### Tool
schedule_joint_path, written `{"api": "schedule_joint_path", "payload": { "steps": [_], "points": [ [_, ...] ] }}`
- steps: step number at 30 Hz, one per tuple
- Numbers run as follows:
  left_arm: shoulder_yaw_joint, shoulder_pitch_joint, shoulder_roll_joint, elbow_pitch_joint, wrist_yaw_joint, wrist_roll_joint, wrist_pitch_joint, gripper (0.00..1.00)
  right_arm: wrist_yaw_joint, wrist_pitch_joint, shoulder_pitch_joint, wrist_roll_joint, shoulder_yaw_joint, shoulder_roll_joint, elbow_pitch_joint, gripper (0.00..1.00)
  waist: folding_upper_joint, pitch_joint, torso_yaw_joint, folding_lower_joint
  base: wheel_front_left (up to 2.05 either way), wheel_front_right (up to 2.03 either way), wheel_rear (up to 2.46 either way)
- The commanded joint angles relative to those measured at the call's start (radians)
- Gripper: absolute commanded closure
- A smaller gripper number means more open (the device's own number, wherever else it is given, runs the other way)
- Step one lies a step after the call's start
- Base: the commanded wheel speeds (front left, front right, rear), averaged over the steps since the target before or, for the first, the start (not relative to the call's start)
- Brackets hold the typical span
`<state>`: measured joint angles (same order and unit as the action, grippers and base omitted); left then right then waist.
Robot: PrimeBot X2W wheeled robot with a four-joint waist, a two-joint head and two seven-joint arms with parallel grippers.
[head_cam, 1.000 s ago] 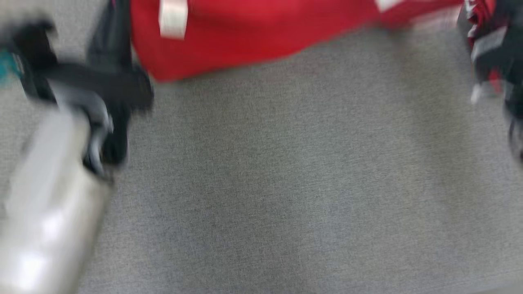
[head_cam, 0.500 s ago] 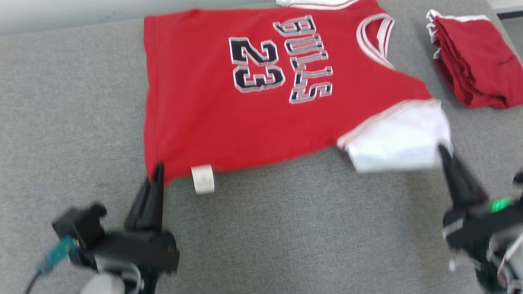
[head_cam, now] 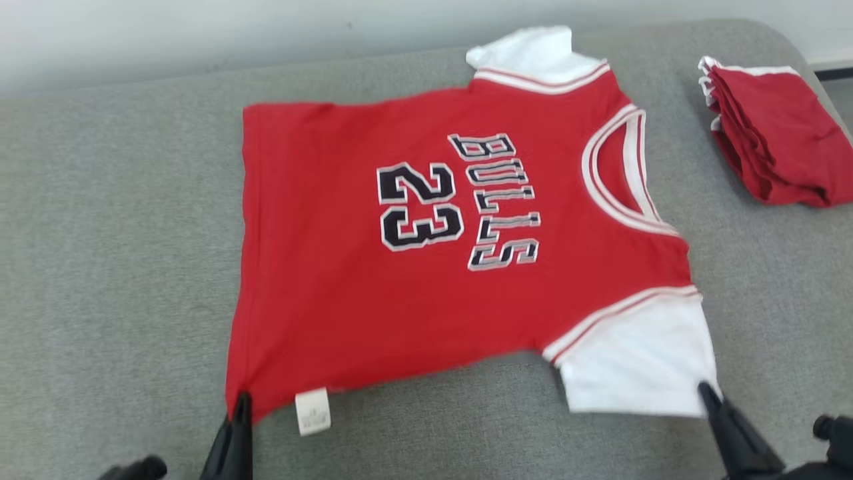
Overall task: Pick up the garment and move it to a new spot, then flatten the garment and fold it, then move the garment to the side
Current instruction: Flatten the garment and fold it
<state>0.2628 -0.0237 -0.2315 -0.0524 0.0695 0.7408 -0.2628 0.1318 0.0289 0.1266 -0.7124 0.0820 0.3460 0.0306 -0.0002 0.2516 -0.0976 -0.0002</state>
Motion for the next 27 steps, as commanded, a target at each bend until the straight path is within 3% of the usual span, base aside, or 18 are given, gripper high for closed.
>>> {"api": "schedule_joint_path", "payload": {
  "steps": [1, 14, 21, 27],
  "points": [
    [-0.017, -0.028, 0.01, -0.006, -0.007, -0.013, -0.002, 1.0, -0.003, 0.026, 0.03, 0.011, -0.011, -0.017, 0.021, 1.0, 0.0002, -0.016, 0.012, 0.0002, 0.0, 0.0, 0.0],
    [-0.09, -0.131, 0.071, -0.056, -0.068, -0.062, -0.002, 1.0, -0.003, 0.251, 0.241, 0.052, -0.086, -0.123, 0.154, 1.0, 0.0002, -0.08, 0.035, 0.0002, 0.0, 0.0, 0.0],
    [-0.086, -0.107, 0.077, -0.061, -0.086, -0.092, -0.002, 1.0, -0.003, 0.266, 0.191, 0.054, -0.094, -0.165, 0.167, 1.0, 0.0002, -0.094, 0.025, 0.0002, 0.0, 0.0, 0.0],
    [-0.063, -0.028, 0.058, -0.082, -0.103, -0.12, 0.008, 1.0, -0.003, 0.256, 0.047, 0.058, -0.075, -0.159, 0.13, 1.0, 0.0002, -0.089, 0.012, 0.0002, 0.0, 0.0, 0.0]
  ]
}}
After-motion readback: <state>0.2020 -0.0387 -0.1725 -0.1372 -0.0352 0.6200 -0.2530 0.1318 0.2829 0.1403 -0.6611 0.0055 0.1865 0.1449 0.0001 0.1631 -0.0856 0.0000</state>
